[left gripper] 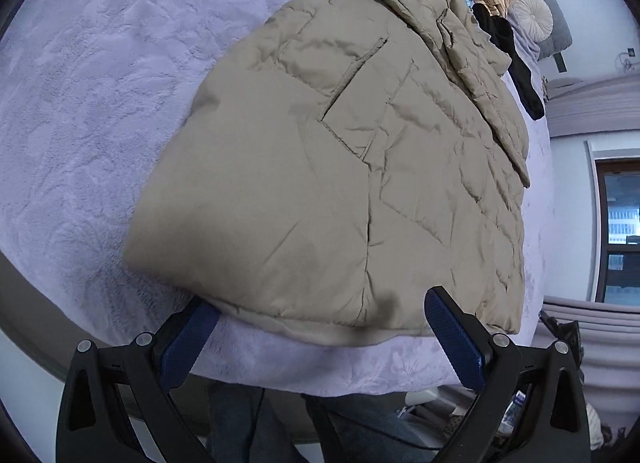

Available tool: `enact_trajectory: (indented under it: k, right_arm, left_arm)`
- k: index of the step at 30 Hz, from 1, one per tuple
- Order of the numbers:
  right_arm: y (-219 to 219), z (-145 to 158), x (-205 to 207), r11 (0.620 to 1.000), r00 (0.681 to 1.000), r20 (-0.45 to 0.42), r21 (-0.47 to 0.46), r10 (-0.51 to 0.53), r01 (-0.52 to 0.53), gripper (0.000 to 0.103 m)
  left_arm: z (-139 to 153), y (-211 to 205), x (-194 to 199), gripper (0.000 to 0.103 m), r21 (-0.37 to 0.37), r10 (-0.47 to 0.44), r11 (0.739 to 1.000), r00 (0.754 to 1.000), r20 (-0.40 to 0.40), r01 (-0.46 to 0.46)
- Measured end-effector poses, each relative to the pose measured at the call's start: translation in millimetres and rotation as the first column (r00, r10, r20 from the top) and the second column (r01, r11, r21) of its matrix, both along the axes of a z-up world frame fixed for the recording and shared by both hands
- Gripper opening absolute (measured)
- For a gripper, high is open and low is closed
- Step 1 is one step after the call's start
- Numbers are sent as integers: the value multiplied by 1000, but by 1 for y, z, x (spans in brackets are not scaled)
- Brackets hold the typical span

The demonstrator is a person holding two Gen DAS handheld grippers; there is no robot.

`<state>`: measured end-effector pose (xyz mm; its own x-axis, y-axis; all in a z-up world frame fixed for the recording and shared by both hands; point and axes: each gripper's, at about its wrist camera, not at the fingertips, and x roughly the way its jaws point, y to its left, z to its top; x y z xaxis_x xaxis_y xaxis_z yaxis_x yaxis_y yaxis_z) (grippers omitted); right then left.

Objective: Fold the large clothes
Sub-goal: 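Grasp the jacket hem with both tools and lift it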

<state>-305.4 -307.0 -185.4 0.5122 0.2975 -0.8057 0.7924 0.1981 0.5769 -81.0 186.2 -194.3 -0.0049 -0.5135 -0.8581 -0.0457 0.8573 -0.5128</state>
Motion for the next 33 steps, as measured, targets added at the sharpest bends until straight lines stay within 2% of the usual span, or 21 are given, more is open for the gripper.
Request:
enact_trajectory:
  k: [1,4,5,6,7,9,10,11,12,13,17,23,26,29,33]
  right_arm:
    - [-2,-3,1,1000,1000,13,14,-15,15,93]
    - [-10,-15,5,997,998,37,50,-58,56,91]
    - [-11,-19,7,996,997,42,67,-70,67,90]
    - [-12,-24,8,993,996,45,84,-84,80,89]
    - [-13,-28,10,991,994,45,102,-97,92,85]
    - [-14,-36,12,984,991,48,138,-123,115,74]
    - [-14,-38,12,980,990,53,154,-133,123,57]
    - [-15,-39,13,979,990,46,158,-137,128,26]
    - [-16,-39,14,980,991,33,153,-132,126,16]
    - [-17,-38,16,981,992,33,152,-123,117,14]
    - [-22,-17,35,994,997,62,102,-40,34,10]
    - [-39,44,93,992,985,125,-38,122,-118,9]
    - [-52,80,139,973,963,162,-130,213,-193,9]
    - [-68,111,197,936,928,194,-217,318,-276,9]
    - [-89,130,279,881,887,182,-308,425,-360,9]
  left_arm:
    - [-1,-3,3,101,-9,12,1000,1000,2,-12]
    - [-6,-14,14,82,-20,23,1000,1000,-6,-24]
    - [-7,-18,18,63,-28,23,999,1000,-11,-24]
    - [-9,-19,22,34,-39,18,999,1000,-23,-19]
    - [-11,-21,25,24,-37,18,999,999,-37,-19]
    - [-6,-20,30,15,-29,43,999,999,-27,-44]
    - [-2,-20,32,11,-32,48,998,999,-12,-48]
    - [4,-20,33,12,-33,49,998,999,5,-49]
    - [10,-20,35,12,-31,49,998,999,24,-48]
    - [17,-21,37,12,-29,47,999,998,43,-46]
    - [50,-28,50,12,-17,24,1000,992,126,-22]
    - [107,-47,96,12,2,3,1000,968,249,-3]
    - [139,-57,126,12,7,-5,1000,946,325,2]
    - [164,-79,166,12,32,-11,999,918,396,-2]
    - [177,-107,217,12,88,8,995,889,457,-54]
